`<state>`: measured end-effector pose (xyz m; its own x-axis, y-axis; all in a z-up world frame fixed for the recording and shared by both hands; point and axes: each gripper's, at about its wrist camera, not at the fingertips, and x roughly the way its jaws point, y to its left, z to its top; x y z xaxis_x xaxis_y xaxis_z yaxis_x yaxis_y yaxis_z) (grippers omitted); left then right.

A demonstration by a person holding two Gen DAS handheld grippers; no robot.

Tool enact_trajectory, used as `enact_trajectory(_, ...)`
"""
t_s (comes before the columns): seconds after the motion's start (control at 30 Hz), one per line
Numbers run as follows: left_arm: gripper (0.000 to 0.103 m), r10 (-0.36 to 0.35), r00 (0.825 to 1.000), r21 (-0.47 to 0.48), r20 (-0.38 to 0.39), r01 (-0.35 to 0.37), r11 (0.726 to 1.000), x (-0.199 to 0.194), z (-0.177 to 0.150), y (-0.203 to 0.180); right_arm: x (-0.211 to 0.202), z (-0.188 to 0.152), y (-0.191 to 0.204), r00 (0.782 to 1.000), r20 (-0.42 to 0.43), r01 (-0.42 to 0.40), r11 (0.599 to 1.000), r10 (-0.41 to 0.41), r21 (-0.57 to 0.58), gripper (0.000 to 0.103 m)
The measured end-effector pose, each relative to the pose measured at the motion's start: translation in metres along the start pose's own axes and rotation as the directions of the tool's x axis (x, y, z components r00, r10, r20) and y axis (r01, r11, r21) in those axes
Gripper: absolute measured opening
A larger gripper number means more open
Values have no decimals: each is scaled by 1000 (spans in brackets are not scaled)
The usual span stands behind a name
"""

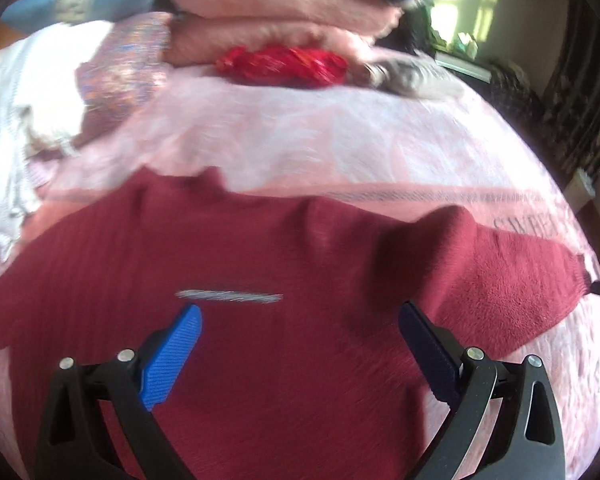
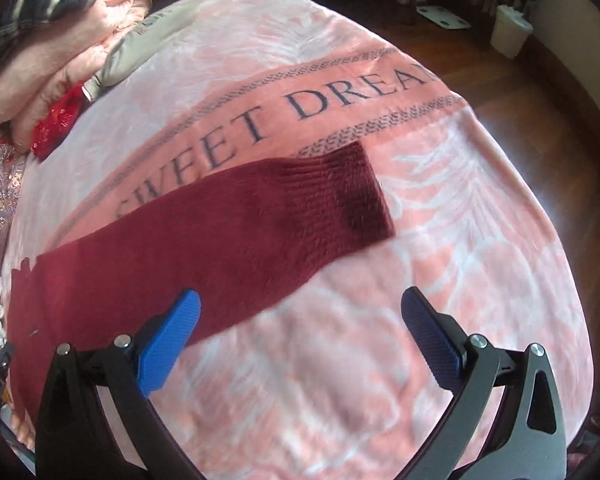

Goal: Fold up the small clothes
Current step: 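Move the right gripper to the sweater's sleeve cuff and grasp it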

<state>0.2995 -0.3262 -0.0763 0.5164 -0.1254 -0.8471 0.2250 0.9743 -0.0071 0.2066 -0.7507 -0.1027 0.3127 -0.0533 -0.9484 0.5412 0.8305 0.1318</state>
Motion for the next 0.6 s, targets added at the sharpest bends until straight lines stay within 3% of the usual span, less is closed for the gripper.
enact_trajectory(0.13,99,4,1000,5,18,-4,1000,18,7,-34,24,17,-5,1000,-19,-3,1000,3,-16,99)
enact_trajectory(0.33,99,41,999,-1,34,-41,999,33,8,-55,50,34,-20,999,-47,-24,999,25,23,99)
enact_trajectory(0.37,99,57,998,0,34,-57,998,36,9,-57,51,36,-22,998,-45,-33,999,35,31,94)
enact_trajectory(0.4,99,64,997,-2,31,-64,998,38,10,-57,51,38,-24,999,-36,-36,999,38,36,81)
enact_trajectory(0.47,99,69,997,-12,24,-69,998,41,13,-57,49,40,-24,999,-28,-28,999,28,28,69)
enact_trajectory(0.53,99,72,997,-19,18,-72,997,42,15,-56,43,41,-23,999,-4,-44,999,44,3,45)
enact_trajectory(0.57,99,75,997,-19,20,-74,997,41,15,-55,37,40,-24,997,12,-80,997,80,6,19)
enact_trajectory(0.6,99,78,997,-17,23,-77,997,39,15,-54,33,39,-26,996,23,-81,997,80,15,8)
